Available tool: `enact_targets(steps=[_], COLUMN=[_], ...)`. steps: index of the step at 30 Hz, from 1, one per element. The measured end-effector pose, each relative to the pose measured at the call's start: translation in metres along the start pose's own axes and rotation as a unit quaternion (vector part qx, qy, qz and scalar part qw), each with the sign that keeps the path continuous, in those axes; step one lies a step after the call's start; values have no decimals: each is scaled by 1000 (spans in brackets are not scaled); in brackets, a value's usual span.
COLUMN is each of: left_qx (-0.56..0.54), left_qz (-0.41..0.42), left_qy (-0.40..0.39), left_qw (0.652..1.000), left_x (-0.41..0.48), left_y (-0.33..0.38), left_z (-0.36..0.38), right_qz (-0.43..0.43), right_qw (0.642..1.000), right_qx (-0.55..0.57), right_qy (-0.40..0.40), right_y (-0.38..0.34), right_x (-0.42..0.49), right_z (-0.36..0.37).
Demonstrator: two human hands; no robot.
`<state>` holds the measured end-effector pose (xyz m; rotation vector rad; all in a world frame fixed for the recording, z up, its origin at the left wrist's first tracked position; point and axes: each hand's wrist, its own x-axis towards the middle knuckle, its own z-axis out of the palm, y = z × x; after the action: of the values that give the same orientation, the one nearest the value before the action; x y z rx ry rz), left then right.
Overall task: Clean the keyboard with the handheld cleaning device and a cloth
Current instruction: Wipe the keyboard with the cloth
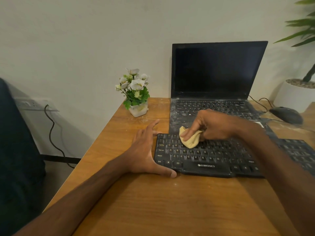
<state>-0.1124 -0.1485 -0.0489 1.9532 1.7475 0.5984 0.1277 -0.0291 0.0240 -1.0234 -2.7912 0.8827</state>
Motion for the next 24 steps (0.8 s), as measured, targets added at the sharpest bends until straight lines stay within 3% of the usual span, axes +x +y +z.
enact_targets(steps=[6,11,14,24], left_qx=[0,10,28,81], left_qz=[-1,-2,-2,3], left_qy=[-4,-11,-16,-33], left_qw=[1000,1000,999,996], left_x=[0,0,1,5], left_y=[0,-2,-4,-8], left_z=[0,0,0,0], right_qz=[32,-32,-51,-9], right_qw=[999,998,997,999], right_qx=[-30,-38,-50,-26], right_qy=[-18,50,42,38], right_y=[13,-10,-16,21], right_x=[-14,-1,9,-27], right_z=[-21,-3,13,-5])
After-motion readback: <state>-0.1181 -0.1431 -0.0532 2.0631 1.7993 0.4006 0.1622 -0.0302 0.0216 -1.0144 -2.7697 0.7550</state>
